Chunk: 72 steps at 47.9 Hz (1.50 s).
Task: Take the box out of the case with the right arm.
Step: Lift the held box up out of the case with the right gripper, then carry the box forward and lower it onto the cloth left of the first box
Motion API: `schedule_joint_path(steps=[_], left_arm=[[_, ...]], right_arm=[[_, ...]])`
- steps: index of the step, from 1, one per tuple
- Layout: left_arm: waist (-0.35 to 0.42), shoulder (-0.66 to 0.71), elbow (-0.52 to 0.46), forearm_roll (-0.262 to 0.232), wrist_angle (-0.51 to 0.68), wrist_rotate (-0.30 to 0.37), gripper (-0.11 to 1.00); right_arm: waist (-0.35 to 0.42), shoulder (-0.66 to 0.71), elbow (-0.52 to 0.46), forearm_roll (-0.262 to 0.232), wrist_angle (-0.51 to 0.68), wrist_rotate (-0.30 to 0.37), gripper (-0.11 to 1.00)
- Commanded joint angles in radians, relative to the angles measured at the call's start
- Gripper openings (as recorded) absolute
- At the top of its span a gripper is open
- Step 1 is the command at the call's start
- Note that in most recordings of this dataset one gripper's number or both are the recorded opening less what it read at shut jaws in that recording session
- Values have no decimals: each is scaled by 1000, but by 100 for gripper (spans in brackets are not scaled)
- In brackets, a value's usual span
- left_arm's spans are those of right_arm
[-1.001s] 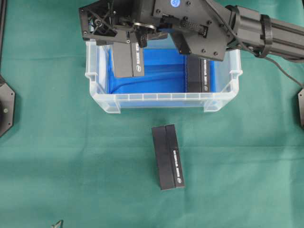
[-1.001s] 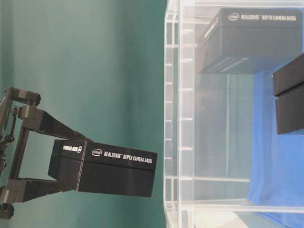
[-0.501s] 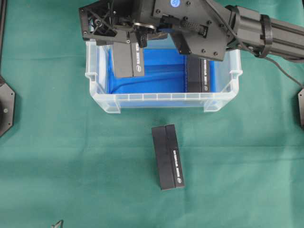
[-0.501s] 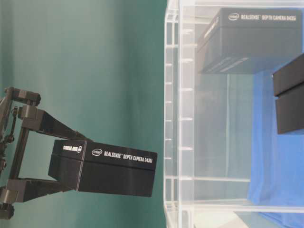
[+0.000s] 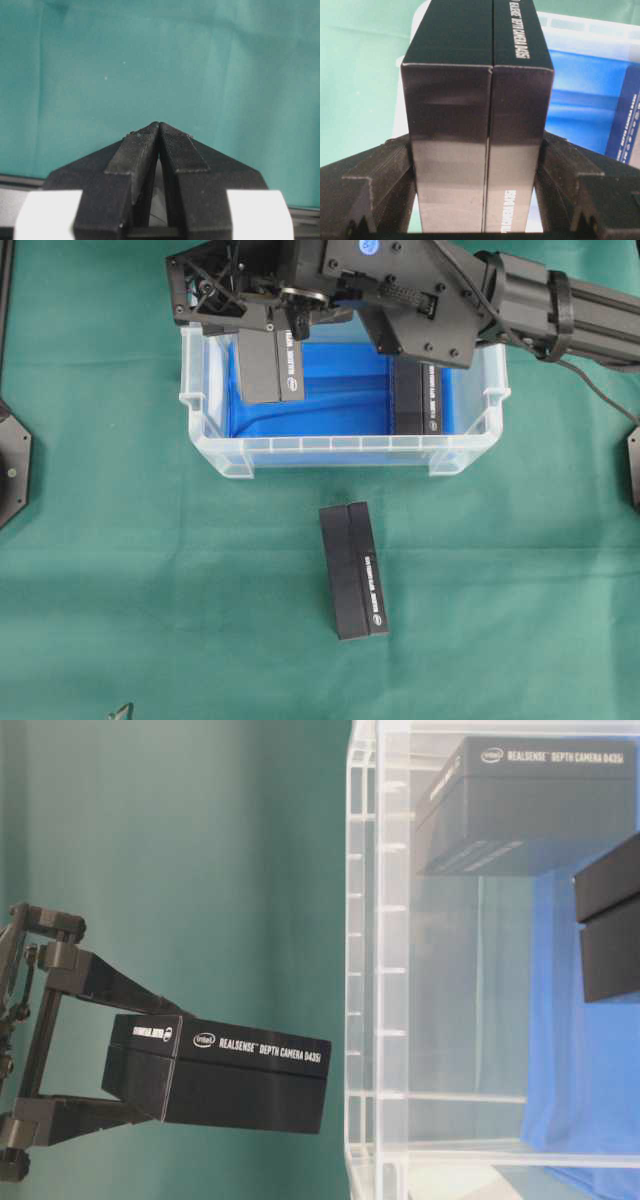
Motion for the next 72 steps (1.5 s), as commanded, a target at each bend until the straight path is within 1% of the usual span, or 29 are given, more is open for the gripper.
schedule_joint_path(steps=[1, 33, 46, 57, 72], left_arm=[[3, 3, -15, 3, -3, 2, 2], [3, 3, -15, 3, -3, 0, 2], [2, 3, -15, 3, -3, 2, 2], [3, 5, -15, 3, -3, 0, 2], [3, 5, -15, 3, -3, -2, 2]], right_arm=[[3, -63, -31, -9, -2, -2, 67], [3, -63, -31, -9, 0, 0, 67], [34, -63, -32, -9, 8, 14, 67], [91, -63, -34, -9, 57, 69, 67], [186, -61, -32, -9, 63, 163, 67]])
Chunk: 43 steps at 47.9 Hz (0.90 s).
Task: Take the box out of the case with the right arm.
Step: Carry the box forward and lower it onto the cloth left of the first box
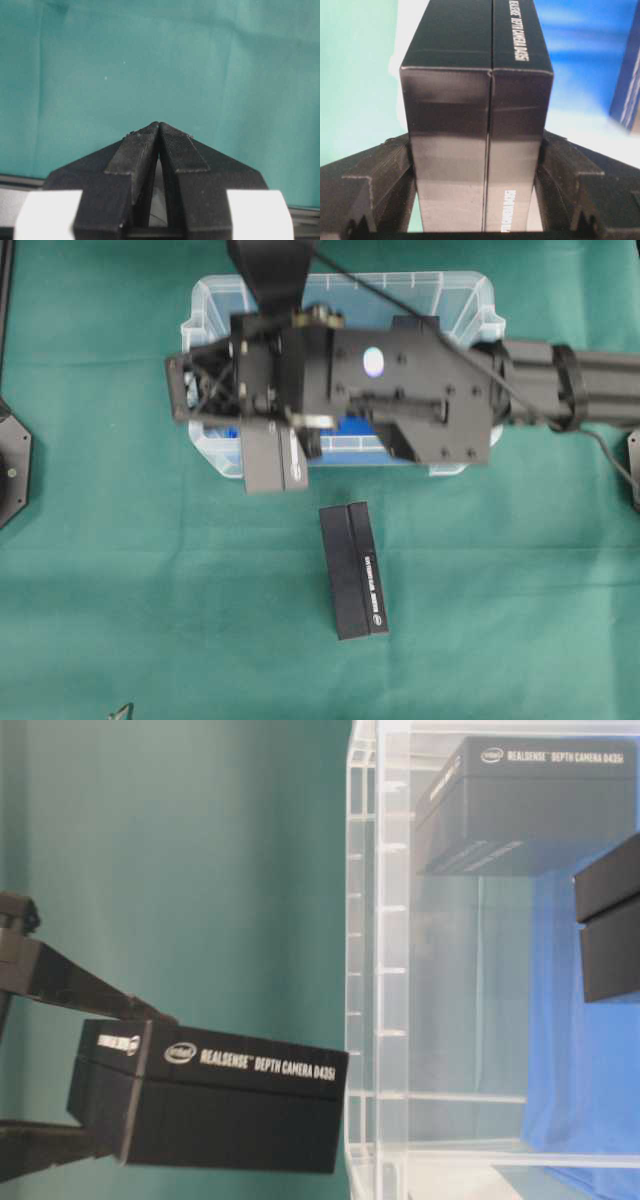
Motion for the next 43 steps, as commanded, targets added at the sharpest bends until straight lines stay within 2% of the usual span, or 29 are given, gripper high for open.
schedule_joint_path(steps=[1, 26, 35, 43], left_arm=[[3, 5, -14, 2, -3, -3, 2], [3, 3, -14, 2, -3, -5, 2], [3, 3, -14, 2, -3, -5, 2], [3, 3, -14, 3, -3, -5, 2]], right_arm=[[32, -60, -34, -8, 3, 20, 67], [215, -55, -34, -8, 0, 186, 67], [252, -54, -32, -2, 0, 216, 67], [252, -54, -34, 0, -2, 216, 67]])
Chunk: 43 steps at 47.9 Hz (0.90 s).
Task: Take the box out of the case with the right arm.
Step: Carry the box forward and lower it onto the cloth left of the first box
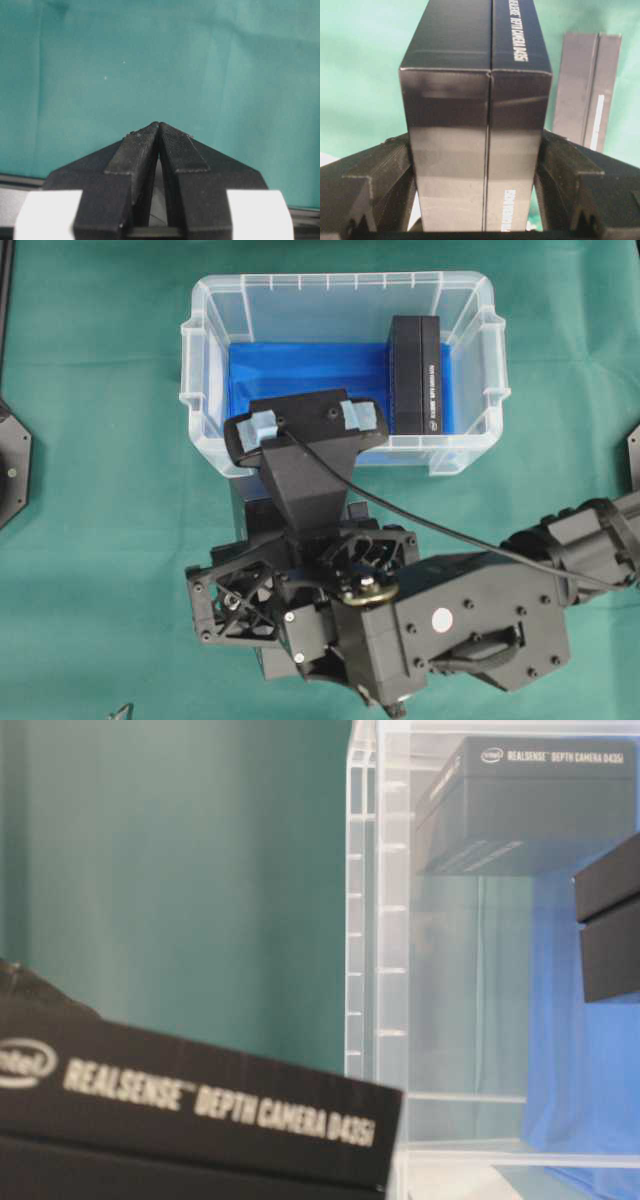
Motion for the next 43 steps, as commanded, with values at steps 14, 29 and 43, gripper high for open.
schedule_joint_path(steps=[14, 29, 43], left_arm=[[3, 3, -14, 3, -3, 0, 2], [3, 3, -14, 2, -3, 0, 2], [3, 3, -14, 2, -3, 0, 2]], right_arm=[[-8, -55, -34, -3, -2, 0, 67], [-12, -54, -34, -3, -5, 0, 67], [-18, -54, -34, -3, 0, 0, 67]])
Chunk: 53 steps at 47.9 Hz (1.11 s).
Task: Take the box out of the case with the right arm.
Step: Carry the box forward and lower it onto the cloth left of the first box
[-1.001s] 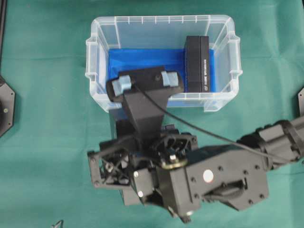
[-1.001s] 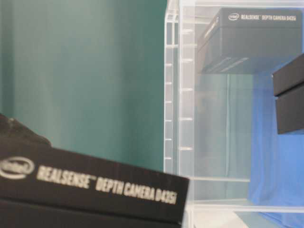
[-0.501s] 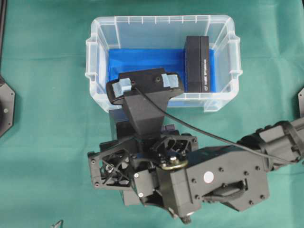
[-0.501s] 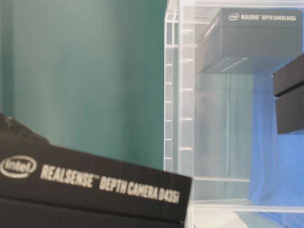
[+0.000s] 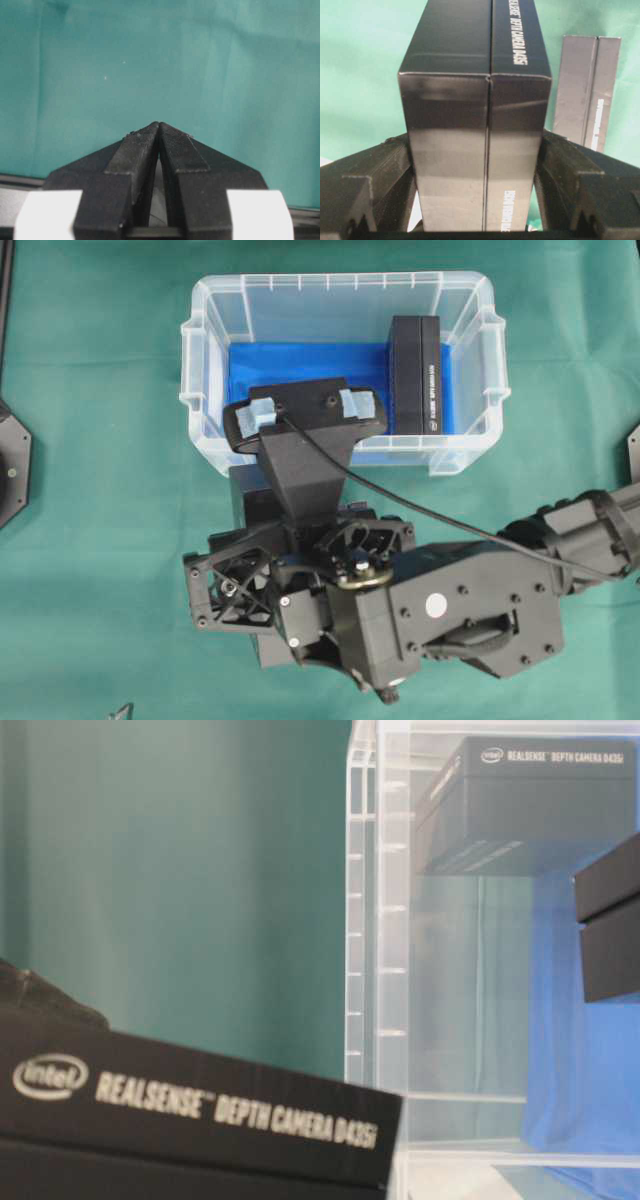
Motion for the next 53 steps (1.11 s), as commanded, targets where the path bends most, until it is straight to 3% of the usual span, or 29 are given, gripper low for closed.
schedule_joint_path(steps=[1, 7, 15, 29, 34, 42, 53], left_arm=[[3, 3, -14, 5, -3, 0, 2], [3, 5, -14, 3, -3, 0, 2], [3, 3, -12, 5, -3, 2, 2], [3, 3, -14, 5, -5, 0, 2], [3, 3, -14, 5, -5, 2, 2], [3, 5, -14, 5, -5, 2, 2], [3, 3, -12, 3, -5, 3, 2]], right_arm=[[-3, -54, -31, -3, 0, 0, 67], [-8, -40, -29, 11, 8, -2, 67], [-35, 6, -15, 92, 5, -3, 67], [-64, 69, 55, 169, -15, 8, 67], [-74, 83, 104, 207, -84, 15, 67], [-81, 83, 213, 221, -222, 41, 67], [-87, 84, 324, 278, -334, 74, 67]])
